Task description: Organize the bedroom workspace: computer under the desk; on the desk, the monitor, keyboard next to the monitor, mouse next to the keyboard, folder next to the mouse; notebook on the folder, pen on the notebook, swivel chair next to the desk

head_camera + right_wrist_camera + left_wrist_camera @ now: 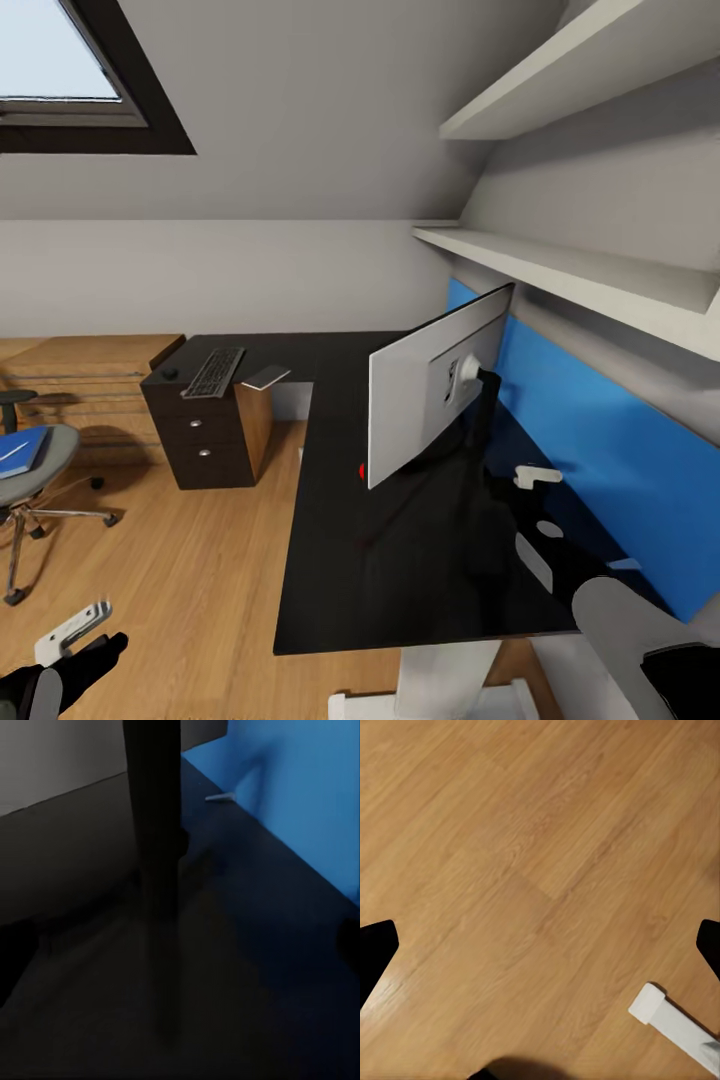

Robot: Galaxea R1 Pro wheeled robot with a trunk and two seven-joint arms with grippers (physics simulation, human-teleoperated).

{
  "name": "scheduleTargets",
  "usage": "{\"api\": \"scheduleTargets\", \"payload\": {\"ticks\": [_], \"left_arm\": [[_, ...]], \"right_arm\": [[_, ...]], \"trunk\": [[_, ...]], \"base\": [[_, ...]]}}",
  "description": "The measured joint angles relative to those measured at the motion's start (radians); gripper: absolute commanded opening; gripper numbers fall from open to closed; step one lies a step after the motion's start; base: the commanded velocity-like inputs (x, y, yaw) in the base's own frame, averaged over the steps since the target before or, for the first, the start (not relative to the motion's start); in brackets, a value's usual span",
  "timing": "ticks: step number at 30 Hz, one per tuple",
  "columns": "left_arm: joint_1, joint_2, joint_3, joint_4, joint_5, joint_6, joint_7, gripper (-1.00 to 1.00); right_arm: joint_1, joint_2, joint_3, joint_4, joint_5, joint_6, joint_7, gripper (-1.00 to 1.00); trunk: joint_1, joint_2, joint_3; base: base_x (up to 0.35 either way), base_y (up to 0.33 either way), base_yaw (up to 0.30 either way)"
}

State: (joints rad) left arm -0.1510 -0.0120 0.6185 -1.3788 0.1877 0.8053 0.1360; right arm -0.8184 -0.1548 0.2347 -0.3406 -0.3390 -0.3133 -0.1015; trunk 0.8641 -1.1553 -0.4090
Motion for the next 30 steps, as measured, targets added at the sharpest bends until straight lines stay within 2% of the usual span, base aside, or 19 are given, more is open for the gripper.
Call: {"api": "scheduleTargets", "payload": {"ticks": [1, 2, 4, 7, 9, 10, 12, 13, 14, 17, 18, 21, 22, 23, 25, 26, 28, 30], "left_arm": [[0.000, 0.000, 0.000, 0.007, 0.000, -0.013, 0.000, 1.00], [0.000, 0.000, -0.002, 0.038, -0.001, -0.077, 0.001, 1.00], [0.000, 0.000, -0.005, 0.061, 0.000, -0.127, 0.002, 1.00], [0.000, 0.000, -0.019, 0.074, 0.000, -0.160, 0.002, 1.00], [0.000, 0.000, -0.041, 0.080, 0.000, -0.178, 0.002, 1.00], [0.000, 0.000, -0.054, 0.083, 0.000, -0.185, 0.002, 1.00], [0.000, -0.001, -0.065, 0.085, 0.000, -0.190, 0.003, 1.00], [0.000, -0.001, -0.075, 0.089, 0.000, -0.194, 0.003, 1.00], [0.000, -0.001, -0.079, 0.092, 0.000, -0.196, 0.002, 1.00], [0.000, -0.002, -0.083, 0.097, 0.000, -0.198, 0.002, 1.00], [0.000, -0.002, -0.084, 0.101, -0.001, -0.198, 0.002, 1.00], [0.000, -0.002, -0.086, 0.105, -0.001, -0.199, 0.001, 1.00], [0.000, -0.002, -0.087, 0.121, -0.001, -0.200, 0.001, 1.00], [0.000, -0.002, -0.087, 0.131, -0.001, -0.200, 0.000, 1.00], [0.000, 0.000, -0.087, 0.187, -0.007, -0.206, 0.000, 1.00], [0.000, 0.003, -0.087, 0.224, -0.019, -0.219, 0.000, 1.00], [0.000, 0.005, -0.087, 0.265, -0.040, -0.243, 0.000, 1.00], [0.000, 0.008, -0.087, 0.348, -0.103, -0.324, 0.000, 1.00]], "right_arm": [[0.000, 0.005, -0.001, -0.008, 0.000, 0.005, -0.002, 1.00], [0.001, 0.025, -0.001, -0.043, 0.003, 0.046, -0.018, 1.00], [0.004, 0.039, -0.002, -0.082, 0.004, 0.092, -0.048, 1.00], [0.023, 0.047, -0.001, -0.146, 0.006, 0.144, -0.091, 1.00], [0.064, 0.052, -0.001, -0.254, 0.006, 0.203, -0.138, 1.00], [0.104, 0.054, -0.001, -0.350, 0.006, 0.251, -0.172, 1.00], [0.152, 0.055, 0.000, -0.460, 0.005, 0.308, -0.210, 1.00], [0.219, 0.058, 0.003, -0.616, 0.001, 0.405, -0.274, 1.00], [0.258, 0.061, 0.007, -0.722, 0.001, 0.472, -0.325, 1.00], [0.293, 0.075, 0.021, -0.838, 0.000, 0.548, -0.400, 1.00], [0.306, 0.090, 0.038, -0.887, 0.000, 0.580, -0.444, 1.00], [0.317, 0.114, 0.075, -0.935, 0.002, 0.609, -0.508, 1.00], [0.322, 0.139, 0.111, -0.957, 0.002, 0.623, -0.567, 1.00], [0.323, 0.148, 0.125, -0.963, 0.002, 0.626, -0.588, 1.00], [0.326, 0.189, 0.156, -0.973, 0.004, 0.635, -0.643, 1.00], [0.326, 0.208, 0.164, -0.975, 0.008, 0.637, -0.659, 1.00], [0.326, 0.223, 0.169, -0.977, 0.015, 0.639, -0.669, 1.00], [0.327, 0.241, 0.178, -0.976, 0.036, 0.637, -0.677, 1.00]], "trunk": [[0.000, 0.000, 0.000], [0.000, 0.000, 0.000], [0.000, 0.000, 0.000], [0.000, 0.000, 0.000], [0.000, 0.000, 0.000], [0.000, 0.000, 0.000], [0.000, 0.000, 0.000], [0.000, 0.000, 0.000], [0.000, 0.000, 0.000], [0.000, 0.000, 0.000], [0.000, 0.000, 0.000], [0.000, 0.000, 0.000], [0.000, 0.000, 0.000], [0.000, 0.000, 0.000], [0.000, 0.000, 0.000], [0.000, 0.000, 0.000], [0.000, 0.000, 0.000], [0.000, 0.000, 0.000]], "base": [[-0.016, 0.000, 0.000], [-0.013, 0.000, 0.000], [-0.007, 0.000, 0.000], [-0.004, 0.000, 0.000], [-0.002, 0.000, 0.000], [-0.001, 0.000, 0.000], [0.000, 0.000, 0.000], [0.000, 0.000, 0.000], [0.000, 0.000, 0.000], [0.000, 0.000, 0.000], [0.000, 0.000, 0.000], [0.000, 0.000, 0.000], [0.000, 0.000, 0.000], [0.000, 0.005, 0.000], [0.000, 0.084, 0.000], [0.000, 0.161, 0.000], [0.000, 0.218, 0.000], [0.000, 0.277, 0.000]]}}
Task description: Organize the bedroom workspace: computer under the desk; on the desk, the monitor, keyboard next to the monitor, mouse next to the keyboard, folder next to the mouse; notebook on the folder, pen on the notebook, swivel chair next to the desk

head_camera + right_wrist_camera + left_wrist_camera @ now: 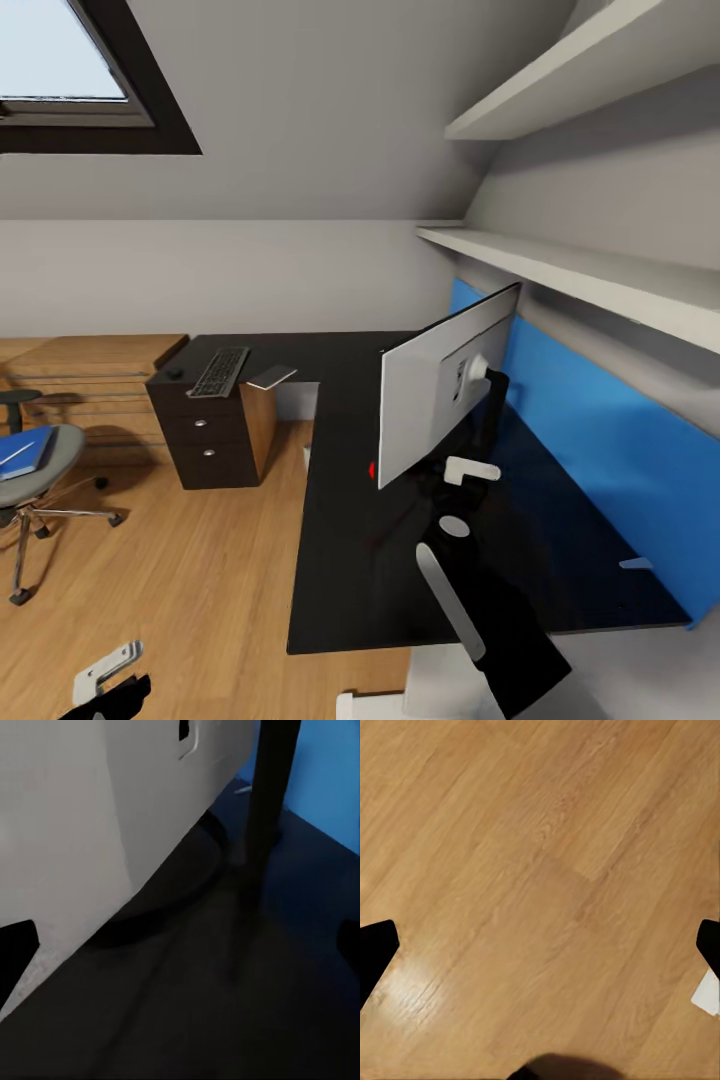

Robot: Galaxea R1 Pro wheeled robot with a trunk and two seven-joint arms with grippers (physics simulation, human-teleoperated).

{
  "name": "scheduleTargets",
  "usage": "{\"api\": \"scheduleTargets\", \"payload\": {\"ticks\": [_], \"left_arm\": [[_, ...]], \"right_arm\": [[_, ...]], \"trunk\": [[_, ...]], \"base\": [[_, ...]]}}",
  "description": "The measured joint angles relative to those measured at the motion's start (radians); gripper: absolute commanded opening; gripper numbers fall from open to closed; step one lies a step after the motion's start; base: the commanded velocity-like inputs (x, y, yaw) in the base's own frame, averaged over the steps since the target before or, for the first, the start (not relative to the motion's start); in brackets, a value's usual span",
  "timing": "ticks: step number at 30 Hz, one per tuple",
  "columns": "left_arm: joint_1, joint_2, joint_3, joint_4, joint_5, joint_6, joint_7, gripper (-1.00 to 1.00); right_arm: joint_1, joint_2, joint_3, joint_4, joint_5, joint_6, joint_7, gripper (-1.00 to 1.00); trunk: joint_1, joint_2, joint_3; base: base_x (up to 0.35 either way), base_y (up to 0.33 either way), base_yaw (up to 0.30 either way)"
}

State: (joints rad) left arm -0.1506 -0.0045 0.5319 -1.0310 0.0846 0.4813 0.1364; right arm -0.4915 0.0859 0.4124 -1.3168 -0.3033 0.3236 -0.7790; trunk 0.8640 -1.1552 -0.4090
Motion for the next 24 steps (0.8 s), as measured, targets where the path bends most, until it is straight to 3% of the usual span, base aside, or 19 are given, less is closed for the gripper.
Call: {"api": "scheduleTargets", "payload": {"ticks": [3, 9, 12, 14, 21, 24], "left_arm": [[0.000, 0.001, 0.001, 0.074, -0.062, -0.094, 0.002, 1.00], [-0.001, 0.001, -0.013, 0.192, -0.127, -0.174, -0.001, 1.00], [-0.001, 0.004, -0.068, 0.269, -0.143, -0.211, -0.003, 1.00], [-0.001, 0.011, -0.100, 0.318, -0.148, -0.271, -0.003, 1.00], [-0.001, 0.017, -0.119, 0.381, -0.151, -0.384, -0.004, 1.00], [-0.001, 0.017, -0.121, 0.386, -0.150, -0.400, -0.004, 1.00]], "right_arm": [[0.000, 0.007, 0.012, -0.001, 0.017, -0.006, -0.003, 1.00], [0.001, 0.006, 0.053, 0.006, 0.029, -0.030, -0.006, 1.00], [0.002, 0.002, 0.075, 0.022, 0.036, -0.060, -0.007, 1.00], [0.003, -0.003, 0.081, 0.029, 0.052, -0.075, -0.008, 1.00], [0.004, -0.006, 0.086, 0.035, 0.094, -0.085, -0.010, 1.00], [0.005, -0.007, 0.087, 0.037, 0.115, -0.094, -0.009, 1.00]], "trunk": [[0.000, 0.000, 0.000], [0.000, 0.000, 0.000], [0.000, 0.000, 0.000], [0.000, 0.000, 0.000], [0.000, 0.000, 0.000], [0.000, 0.000, 0.000]], "base": [[0.000, 0.301, 0.000], [0.000, 0.226, 0.000], [0.000, 0.053, 0.000], [0.000, 0.018, 0.000], [0.000, 0.007, 0.000], [0.000, 0.002, 0.000]]}}
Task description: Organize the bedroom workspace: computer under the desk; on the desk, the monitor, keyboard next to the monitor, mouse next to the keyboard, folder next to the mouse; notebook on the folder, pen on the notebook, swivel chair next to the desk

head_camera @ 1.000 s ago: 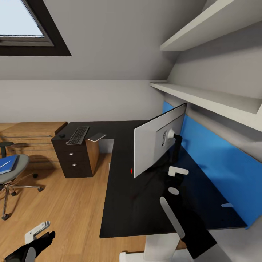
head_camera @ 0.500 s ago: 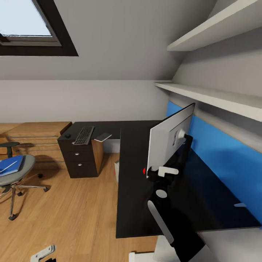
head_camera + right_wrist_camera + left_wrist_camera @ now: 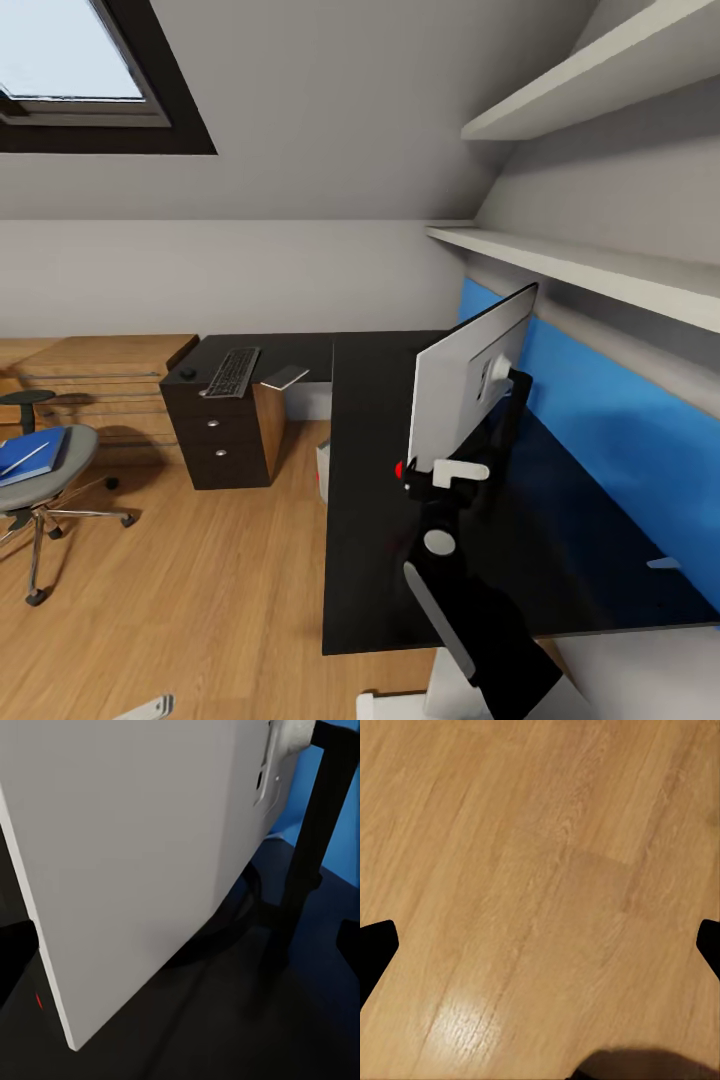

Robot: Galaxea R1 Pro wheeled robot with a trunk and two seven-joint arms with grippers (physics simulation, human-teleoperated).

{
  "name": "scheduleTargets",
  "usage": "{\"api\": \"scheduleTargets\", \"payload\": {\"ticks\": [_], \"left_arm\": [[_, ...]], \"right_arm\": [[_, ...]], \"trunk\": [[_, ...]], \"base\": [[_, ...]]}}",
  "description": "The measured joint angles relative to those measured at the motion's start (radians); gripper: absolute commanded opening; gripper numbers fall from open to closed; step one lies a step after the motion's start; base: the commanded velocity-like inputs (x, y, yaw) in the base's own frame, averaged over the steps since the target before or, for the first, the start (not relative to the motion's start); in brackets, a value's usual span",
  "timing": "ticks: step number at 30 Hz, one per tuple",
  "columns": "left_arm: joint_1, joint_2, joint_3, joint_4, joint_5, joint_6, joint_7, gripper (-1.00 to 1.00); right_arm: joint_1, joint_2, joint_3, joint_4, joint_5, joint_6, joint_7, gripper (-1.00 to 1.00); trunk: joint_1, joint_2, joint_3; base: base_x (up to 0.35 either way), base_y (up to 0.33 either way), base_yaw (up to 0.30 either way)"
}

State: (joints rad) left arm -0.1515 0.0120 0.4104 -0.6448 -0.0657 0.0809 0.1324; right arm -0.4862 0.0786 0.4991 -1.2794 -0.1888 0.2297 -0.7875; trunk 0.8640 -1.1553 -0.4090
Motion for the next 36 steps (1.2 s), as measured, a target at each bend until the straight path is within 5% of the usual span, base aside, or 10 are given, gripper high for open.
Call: {"api": "scheduleTargets", "payload": {"ticks": [11, 36], "left_arm": [[0.000, -0.001, -0.003, 0.004, 0.000, -0.020, 0.001, 1.00], [0.000, -0.004, -0.003, 0.005, 0.000, -0.021, 0.001, 1.00]], "right_arm": [[0.001, 0.001, 0.017, 0.078, 0.079, -0.118, 0.001, 1.00], [0.001, 0.001, 0.027, 0.088, 0.093, -0.166, -0.001, 1.00]], "trunk": [[0.000, 0.000, 0.000], [0.000, 0.000, 0.000]], "base": [[0.007, 0.007, 0.000], [0.111, 0.099, 0.000]]}}
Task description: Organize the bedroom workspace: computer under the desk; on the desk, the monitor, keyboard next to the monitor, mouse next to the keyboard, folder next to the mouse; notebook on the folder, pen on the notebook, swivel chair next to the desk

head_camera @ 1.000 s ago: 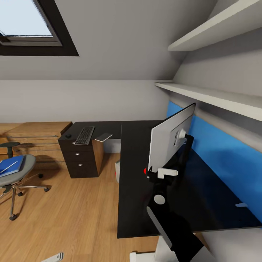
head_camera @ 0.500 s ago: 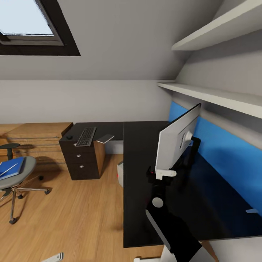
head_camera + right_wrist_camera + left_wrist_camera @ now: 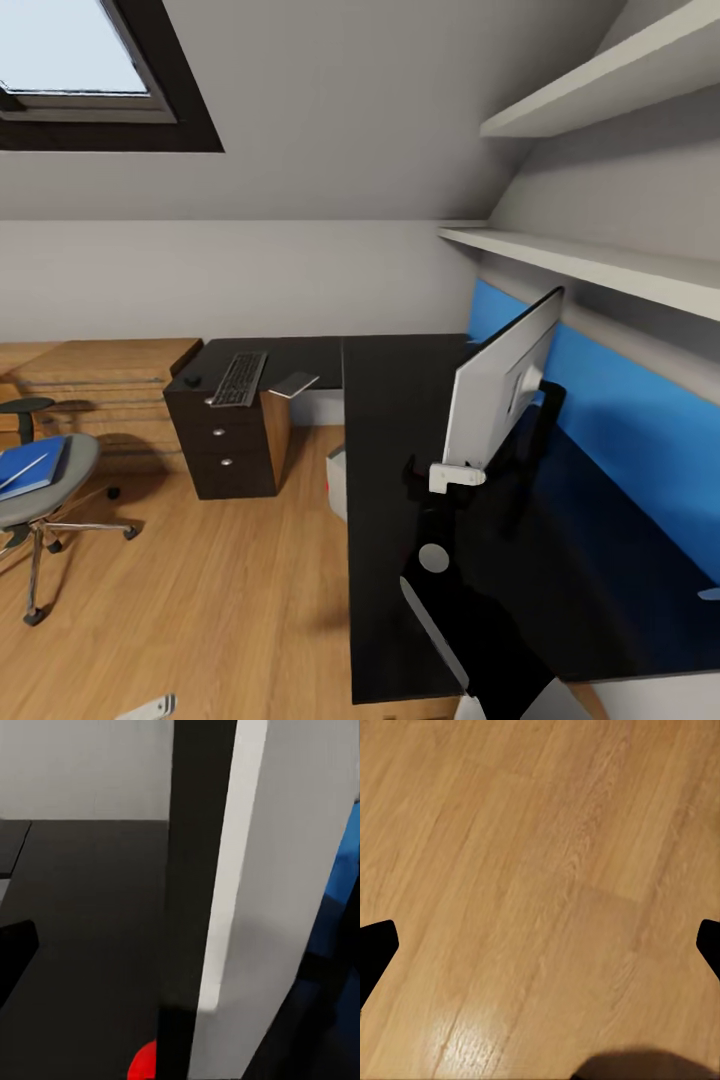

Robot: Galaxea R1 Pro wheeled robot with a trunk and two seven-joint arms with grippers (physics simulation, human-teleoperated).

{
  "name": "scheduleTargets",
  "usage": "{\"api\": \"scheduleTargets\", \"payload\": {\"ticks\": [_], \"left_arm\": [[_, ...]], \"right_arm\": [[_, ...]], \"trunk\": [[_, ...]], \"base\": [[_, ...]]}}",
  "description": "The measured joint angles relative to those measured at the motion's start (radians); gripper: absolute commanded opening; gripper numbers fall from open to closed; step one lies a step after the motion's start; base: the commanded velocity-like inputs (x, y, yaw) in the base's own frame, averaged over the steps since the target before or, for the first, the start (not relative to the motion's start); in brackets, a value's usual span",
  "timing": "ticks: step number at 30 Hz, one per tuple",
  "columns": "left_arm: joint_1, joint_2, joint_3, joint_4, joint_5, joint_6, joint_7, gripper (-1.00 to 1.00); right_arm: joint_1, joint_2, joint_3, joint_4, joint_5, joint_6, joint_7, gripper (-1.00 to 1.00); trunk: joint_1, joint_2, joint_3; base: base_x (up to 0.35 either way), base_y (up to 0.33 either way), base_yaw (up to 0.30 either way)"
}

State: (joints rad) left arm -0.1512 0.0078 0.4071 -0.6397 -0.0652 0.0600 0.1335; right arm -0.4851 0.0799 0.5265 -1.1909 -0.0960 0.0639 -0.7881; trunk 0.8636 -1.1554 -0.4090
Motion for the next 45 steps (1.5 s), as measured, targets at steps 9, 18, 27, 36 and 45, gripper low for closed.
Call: {"api": "scheduleTargets", "payload": {"ticks": [9, 18, 27, 36, 45], "left_arm": [[0.000, -0.001, -0.004, 0.000, 0.000, 0.000, 0.001, 1.00], [0.000, -0.001, -0.012, 0.000, 0.000, 0.000, 0.001, 1.00], [0.000, -0.001, -0.012, 0.000, 0.000, 0.000, 0.004, 1.00], [0.000, 0.000, -0.013, 0.002, -0.001, 0.001, 0.006, 1.00], [0.000, 0.000, -0.013, 0.002, -0.001, 0.001, 0.006, 1.00]], "right_arm": [[0.000, 0.000, -0.002, 0.000, 0.000, 0.000, -0.001, 1.00], [0.000, 0.001, -0.009, 0.021, 0.001, 0.002, -0.003, 1.00], [0.000, 0.002, -0.065, 0.031, -0.002, 0.007, -0.005, 1.00], [0.000, 0.005, -0.143, 0.031, -0.004, 0.012, -0.012, 1.00], [0.000, 0.005, -0.143, 0.030, -0.005, 0.012, -0.019, 1.00]], "trunk": [[0.000, 0.000, 0.000], [0.000, 0.000, 0.000], [0.000, 0.000, 0.000], [0.001, 0.000, 0.000], [0.001, 0.000, 0.000]], "base": [[0.071, 0.034, 0.000], [0.146, 0.003, 0.000], [0.014, 0.000, 0.000], [-0.044, -0.036, 0.000], [-0.111, -0.076, 0.000]]}}
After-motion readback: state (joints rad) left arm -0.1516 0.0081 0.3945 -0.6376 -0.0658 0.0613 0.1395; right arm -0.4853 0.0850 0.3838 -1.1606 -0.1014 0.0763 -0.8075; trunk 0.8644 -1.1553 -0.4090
